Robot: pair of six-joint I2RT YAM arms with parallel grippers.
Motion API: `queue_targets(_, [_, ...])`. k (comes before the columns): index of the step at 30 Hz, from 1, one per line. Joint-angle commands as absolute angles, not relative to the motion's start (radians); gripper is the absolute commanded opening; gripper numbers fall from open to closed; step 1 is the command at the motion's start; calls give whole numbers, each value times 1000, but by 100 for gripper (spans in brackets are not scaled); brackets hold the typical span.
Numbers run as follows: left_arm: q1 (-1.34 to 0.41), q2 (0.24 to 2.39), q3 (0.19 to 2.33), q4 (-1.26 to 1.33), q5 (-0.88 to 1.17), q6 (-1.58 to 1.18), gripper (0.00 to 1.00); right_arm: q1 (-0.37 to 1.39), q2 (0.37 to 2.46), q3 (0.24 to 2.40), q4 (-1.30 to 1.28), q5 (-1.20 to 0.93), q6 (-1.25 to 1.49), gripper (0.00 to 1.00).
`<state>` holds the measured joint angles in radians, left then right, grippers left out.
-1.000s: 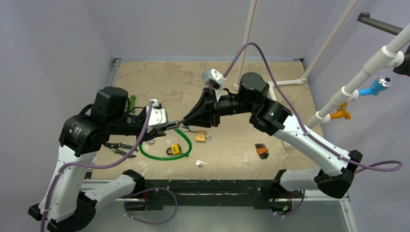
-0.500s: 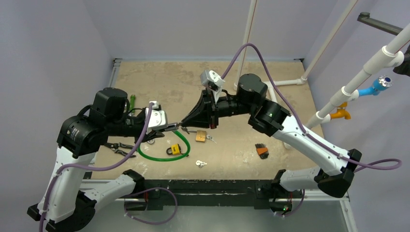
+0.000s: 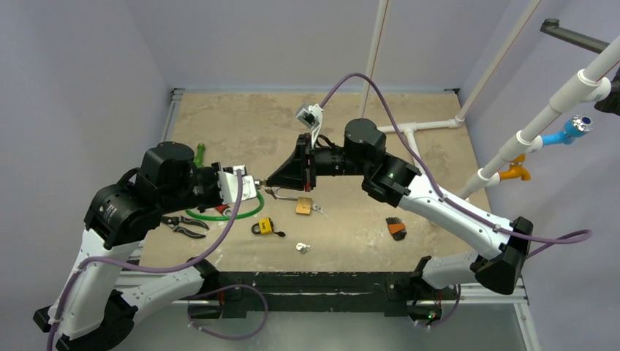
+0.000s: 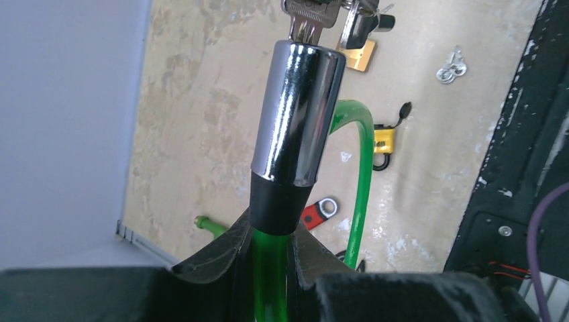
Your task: Unlock with the key
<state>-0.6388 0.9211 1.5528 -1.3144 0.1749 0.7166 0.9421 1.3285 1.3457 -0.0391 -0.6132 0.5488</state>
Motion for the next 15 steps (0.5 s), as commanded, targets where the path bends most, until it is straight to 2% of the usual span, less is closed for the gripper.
queue_targets(1, [-659,891,1519,-970,115,760,0,965,1338,1282,26,-603,709,0])
queue_targets(15, [-700,777,1378,-847,126,922,0,910,1338,1184,275,-661,946,0])
